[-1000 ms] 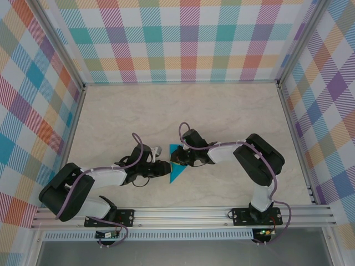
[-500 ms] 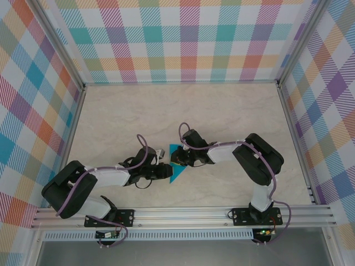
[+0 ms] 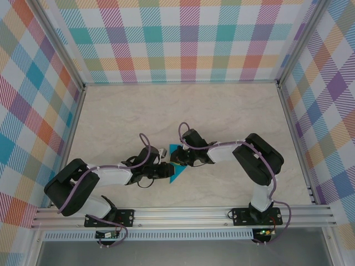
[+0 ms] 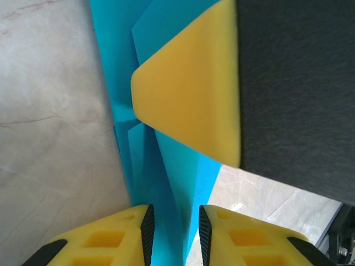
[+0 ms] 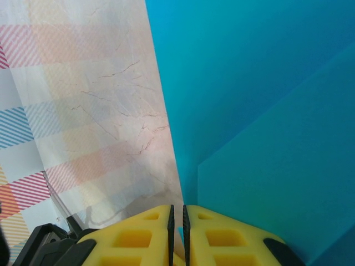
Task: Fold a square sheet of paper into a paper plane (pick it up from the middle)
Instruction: Fourth fold the wing at the center of the table.
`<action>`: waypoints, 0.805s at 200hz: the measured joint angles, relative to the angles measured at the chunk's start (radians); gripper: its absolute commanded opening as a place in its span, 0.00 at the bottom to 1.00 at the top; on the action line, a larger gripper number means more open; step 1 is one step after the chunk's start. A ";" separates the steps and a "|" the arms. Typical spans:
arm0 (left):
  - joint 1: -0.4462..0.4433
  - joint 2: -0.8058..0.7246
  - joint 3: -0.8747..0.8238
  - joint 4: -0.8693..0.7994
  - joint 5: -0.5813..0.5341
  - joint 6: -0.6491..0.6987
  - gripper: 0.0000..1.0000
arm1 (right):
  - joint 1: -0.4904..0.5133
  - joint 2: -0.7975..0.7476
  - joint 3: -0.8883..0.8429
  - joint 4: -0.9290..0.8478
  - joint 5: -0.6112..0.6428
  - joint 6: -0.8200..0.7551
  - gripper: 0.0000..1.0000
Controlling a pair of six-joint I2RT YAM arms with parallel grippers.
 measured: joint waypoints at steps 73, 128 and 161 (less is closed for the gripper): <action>-0.007 0.014 0.008 -0.007 -0.012 0.002 0.18 | 0.000 0.000 0.005 0.000 -0.003 0.000 0.15; -0.018 0.015 0.008 -0.007 -0.034 0.000 0.07 | -0.001 -0.003 0.005 -0.006 -0.003 -0.005 0.17; -0.018 0.018 0.006 -0.007 -0.042 -0.005 0.06 | -0.014 -0.030 0.005 -0.035 -0.001 -0.012 0.18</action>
